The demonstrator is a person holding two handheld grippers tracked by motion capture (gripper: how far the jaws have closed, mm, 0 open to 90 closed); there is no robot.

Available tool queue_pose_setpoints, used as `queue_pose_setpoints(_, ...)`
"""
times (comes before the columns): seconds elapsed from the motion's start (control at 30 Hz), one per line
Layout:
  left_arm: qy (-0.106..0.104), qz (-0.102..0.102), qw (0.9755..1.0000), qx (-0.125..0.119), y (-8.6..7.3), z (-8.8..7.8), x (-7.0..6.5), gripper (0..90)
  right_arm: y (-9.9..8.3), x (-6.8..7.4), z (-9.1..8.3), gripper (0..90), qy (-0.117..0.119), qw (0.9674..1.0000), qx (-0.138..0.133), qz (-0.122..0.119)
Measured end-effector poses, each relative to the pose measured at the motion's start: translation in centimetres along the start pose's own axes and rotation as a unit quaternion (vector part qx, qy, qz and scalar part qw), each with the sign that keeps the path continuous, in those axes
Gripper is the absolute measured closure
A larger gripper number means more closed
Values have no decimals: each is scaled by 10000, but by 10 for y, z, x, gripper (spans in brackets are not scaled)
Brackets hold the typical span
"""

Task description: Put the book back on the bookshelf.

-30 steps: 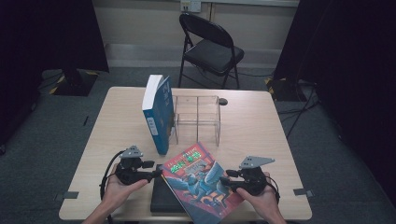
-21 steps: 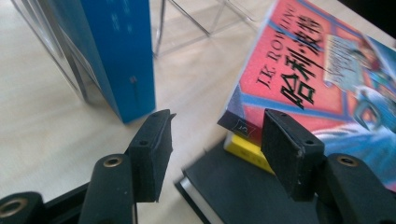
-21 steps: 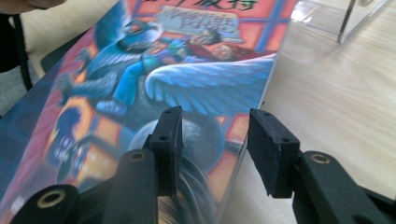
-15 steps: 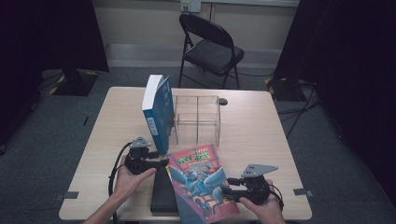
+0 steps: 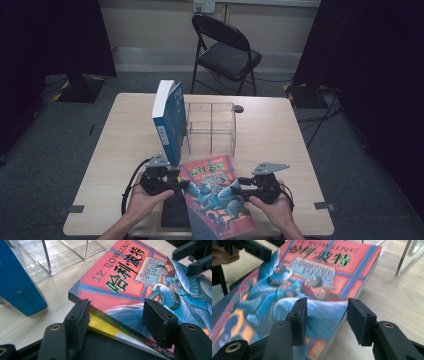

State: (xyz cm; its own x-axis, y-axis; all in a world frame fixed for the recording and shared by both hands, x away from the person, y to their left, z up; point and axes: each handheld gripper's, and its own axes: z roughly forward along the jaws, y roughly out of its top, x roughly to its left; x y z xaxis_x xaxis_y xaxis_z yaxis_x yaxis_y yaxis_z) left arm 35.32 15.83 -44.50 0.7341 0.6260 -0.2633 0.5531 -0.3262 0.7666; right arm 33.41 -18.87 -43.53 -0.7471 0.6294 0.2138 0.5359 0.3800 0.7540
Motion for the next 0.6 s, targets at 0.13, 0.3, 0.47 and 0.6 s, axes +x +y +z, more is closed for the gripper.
queue_pose_setpoints(0.13, 62, 46, 10000, 48, 4, 4, -2, 380, -7, 8, -6, 518, 56, 10000, 26, -16)
queue_pose_setpoints(0.3, 37, 39, 10000, 22, 7, 9, -2, 369, -12, 14, -11, 531, 103, 9999, 59, -42)
queue_pose_setpoints(0.47, -99, 16, 9999, 65, 5, 5, -3, 398, -9, 8, -3, 420, 83, 9999, -45, 110)
queue_pose_setpoints(0.6, -204, 49, 9997, 99, -1, 2, -7, 382, -2, 4, 6, 350, -17, 9998, -61, 170)
